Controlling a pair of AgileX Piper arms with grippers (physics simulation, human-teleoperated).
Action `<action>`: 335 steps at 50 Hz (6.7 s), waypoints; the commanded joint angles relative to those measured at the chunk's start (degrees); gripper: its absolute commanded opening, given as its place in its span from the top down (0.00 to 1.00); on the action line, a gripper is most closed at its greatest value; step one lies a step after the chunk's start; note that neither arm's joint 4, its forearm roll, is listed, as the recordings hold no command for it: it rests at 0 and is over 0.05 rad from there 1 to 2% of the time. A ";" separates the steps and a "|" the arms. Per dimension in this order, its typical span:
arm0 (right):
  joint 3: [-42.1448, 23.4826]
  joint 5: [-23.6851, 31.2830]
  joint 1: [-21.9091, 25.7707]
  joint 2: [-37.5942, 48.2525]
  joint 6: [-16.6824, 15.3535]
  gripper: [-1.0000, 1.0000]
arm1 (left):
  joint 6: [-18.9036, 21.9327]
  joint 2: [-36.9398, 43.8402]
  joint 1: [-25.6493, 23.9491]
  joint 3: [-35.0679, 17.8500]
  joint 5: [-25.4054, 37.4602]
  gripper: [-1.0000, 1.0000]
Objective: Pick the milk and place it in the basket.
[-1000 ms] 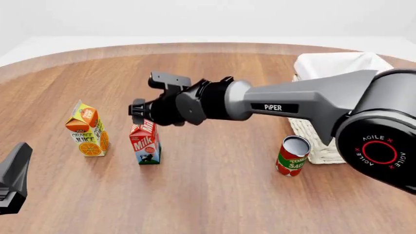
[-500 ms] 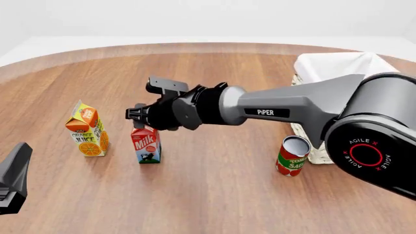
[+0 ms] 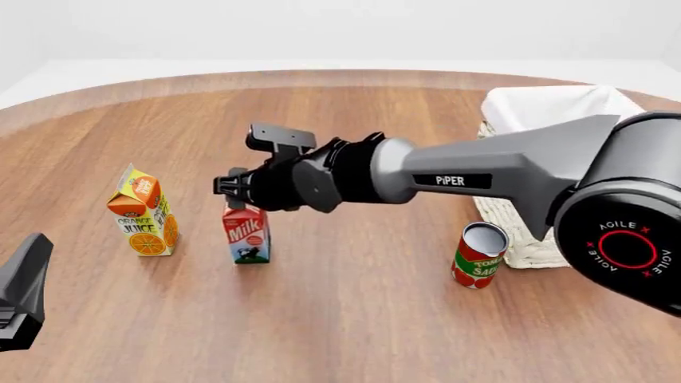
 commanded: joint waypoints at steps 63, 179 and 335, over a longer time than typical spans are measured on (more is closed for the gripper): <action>21.19 -5.16 -7.58 -31.67 -9.09 1.00 | 0.00 0.00 0.00 0.00 0.00 0.00; 22.26 13.52 -36.08 -65.43 -29.07 1.00 | 0.00 0.00 0.00 0.00 0.00 0.00; 25.90 11.32 -50.14 -51.35 -25.59 1.00 | 0.00 0.00 0.00 0.00 0.00 0.00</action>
